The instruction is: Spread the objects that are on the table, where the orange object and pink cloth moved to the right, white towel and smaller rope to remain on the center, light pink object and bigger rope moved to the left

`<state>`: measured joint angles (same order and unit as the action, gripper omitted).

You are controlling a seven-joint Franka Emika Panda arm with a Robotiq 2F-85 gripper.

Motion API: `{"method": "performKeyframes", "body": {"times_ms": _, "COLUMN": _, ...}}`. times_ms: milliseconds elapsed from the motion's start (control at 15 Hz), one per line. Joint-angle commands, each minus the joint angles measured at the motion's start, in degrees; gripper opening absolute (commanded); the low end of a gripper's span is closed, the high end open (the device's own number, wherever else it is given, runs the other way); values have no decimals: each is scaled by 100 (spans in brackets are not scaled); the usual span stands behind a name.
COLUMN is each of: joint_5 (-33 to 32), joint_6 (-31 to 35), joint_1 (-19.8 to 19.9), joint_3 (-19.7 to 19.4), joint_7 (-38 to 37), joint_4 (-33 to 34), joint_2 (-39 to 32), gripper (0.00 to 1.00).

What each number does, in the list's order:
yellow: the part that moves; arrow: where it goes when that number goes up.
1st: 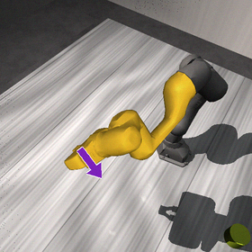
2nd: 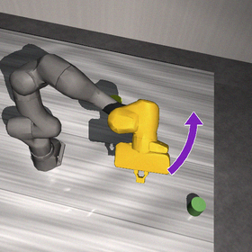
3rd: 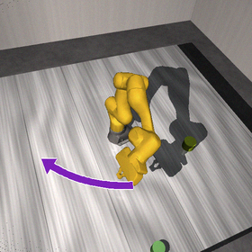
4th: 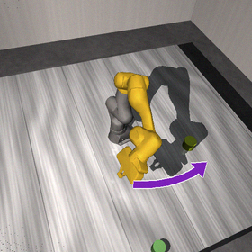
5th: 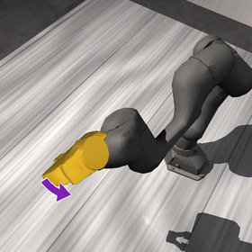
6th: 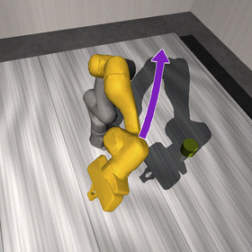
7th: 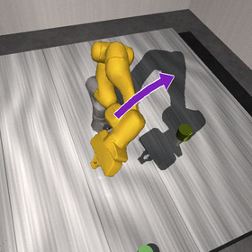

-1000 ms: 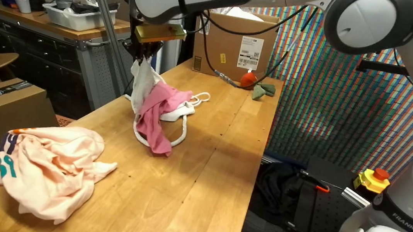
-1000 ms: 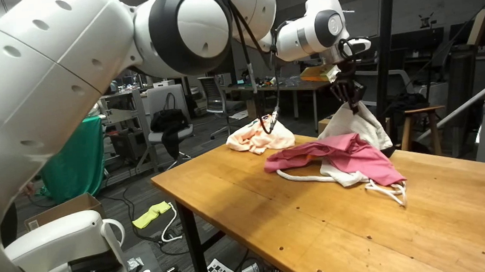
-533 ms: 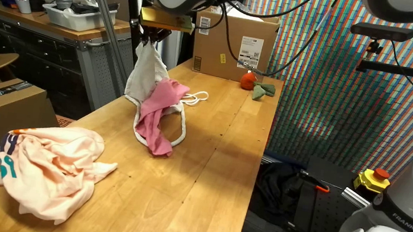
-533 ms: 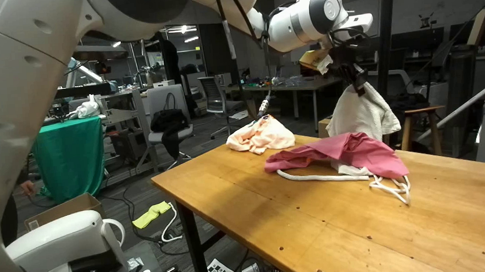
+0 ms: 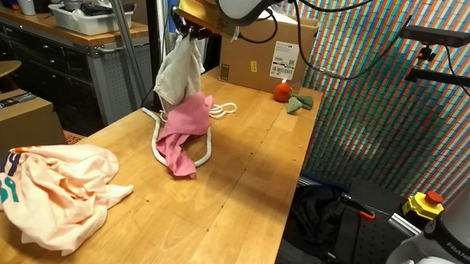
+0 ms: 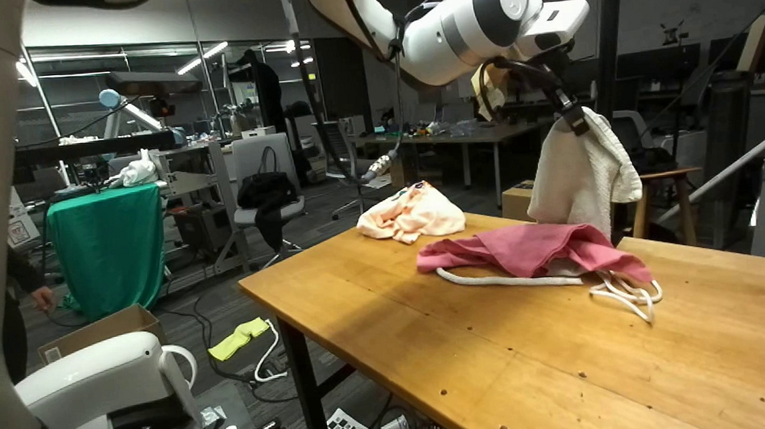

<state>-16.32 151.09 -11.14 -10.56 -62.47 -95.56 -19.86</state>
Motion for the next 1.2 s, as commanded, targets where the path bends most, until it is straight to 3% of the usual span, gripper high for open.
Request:
{"method": "performKeyframes", "body": {"times_ms": 0, "joint_5": -598, "joint_6": 436, "joint_1": -159, "joint_3": -260, "joint_7": -927, "joint_4": -1012, "joint_2": 833, "gripper": 6}}
{"method": "performKeyframes", "body": {"times_ms": 333, "joint_5": -674, "joint_6": 173, "joint_1": 207, "joint_3": 12, "joint_7": -845, "joint_4": -1497, "joint_2": 1549, "gripper": 6}}
{"method": "performKeyframes", "body": {"times_ms": 400, "joint_5": -648, "joint_6": 156, "joint_1": 56, "joint_3": -174, "joint_7": -827, "joint_4": -1556, "joint_2": 1675, "gripper": 6}}
{"method": "performKeyframes", "body": {"times_ms": 733, "joint_5": -794, "joint_6": -179, "joint_1": 121, "joint_3": -307, "joint_7": -844, "joint_4": -1551, "joint_2": 2314, "gripper": 6}}
{"method": "performKeyframes", "body": {"times_ms": 800, "joint_5": -759, "joint_6": -294, "joint_1": 561, "joint_3": 112, "joint_7": -787, "joint_4": -1518, "joint_2": 2418, "gripper": 6}}
{"method": "performKeyframes", "body": {"times_ms": 1133, "joint_5": -477, "joint_6": -662, "joint_1": 1093, "joint_3": 490, "joint_7": -465, "joint_4": -1542, "joint_2": 2847, "gripper": 6}}
